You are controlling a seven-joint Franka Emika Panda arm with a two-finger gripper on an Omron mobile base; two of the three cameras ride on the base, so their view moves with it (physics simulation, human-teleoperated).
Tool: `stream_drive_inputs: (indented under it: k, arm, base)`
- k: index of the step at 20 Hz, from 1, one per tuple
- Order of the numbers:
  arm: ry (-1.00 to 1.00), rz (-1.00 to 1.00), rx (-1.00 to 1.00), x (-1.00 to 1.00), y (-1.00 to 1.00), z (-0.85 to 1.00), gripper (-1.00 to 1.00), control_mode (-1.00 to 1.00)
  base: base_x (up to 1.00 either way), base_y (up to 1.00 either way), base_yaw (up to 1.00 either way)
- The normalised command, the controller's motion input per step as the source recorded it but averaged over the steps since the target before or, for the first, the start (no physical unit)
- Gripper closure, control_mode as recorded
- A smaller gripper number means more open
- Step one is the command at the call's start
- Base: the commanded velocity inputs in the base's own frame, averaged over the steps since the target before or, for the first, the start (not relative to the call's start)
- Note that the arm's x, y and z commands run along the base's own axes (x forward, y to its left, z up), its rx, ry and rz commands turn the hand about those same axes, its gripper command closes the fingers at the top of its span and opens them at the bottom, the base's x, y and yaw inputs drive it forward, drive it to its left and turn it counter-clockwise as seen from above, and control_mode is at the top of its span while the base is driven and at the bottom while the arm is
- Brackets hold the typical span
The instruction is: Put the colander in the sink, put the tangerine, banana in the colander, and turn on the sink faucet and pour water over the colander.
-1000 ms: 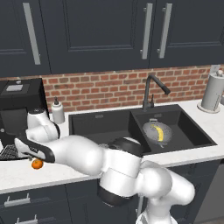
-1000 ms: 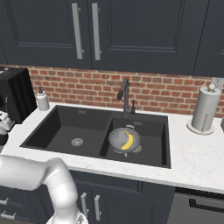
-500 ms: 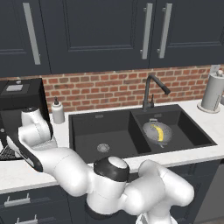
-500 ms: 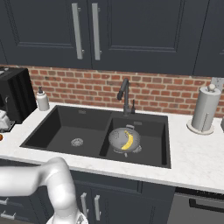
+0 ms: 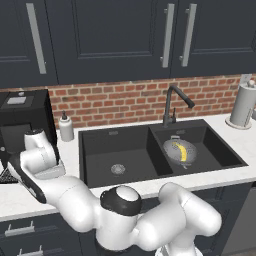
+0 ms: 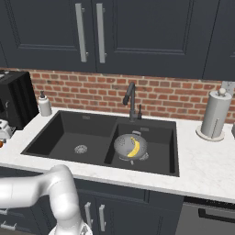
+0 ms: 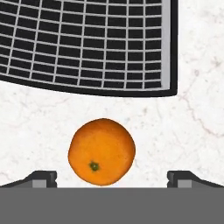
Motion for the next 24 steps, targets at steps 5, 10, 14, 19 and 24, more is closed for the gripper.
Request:
stream_drive_inputs:
  k: [5,10,14,19,24]
  arm:
    - [0.0,0.0,0.0,0.0,0.0,-0.19,-1.0,-1.0]
    - [0.0,0.0,0.0,0.0,0.0,-0.18,-1.0,-1.0]
    - [0.0,0.0,0.0,0.0,0.01,-0.14,-1.0,-1.0]
    - [0.0,0.0,0.0,0.0,0.04,-0.05,-1.0,-1.0]
    - [0.0,0.0,0.0,0.0,0.01,-0.04,-1.0,-1.0]
  base:
    - [0.0,0.0,0.0]
    - [0.0,0.0,0.0]
    - [0.0,0.0,0.0]
    - [0.0,0.0,0.0]
    - [0.0,0.0,0.0]
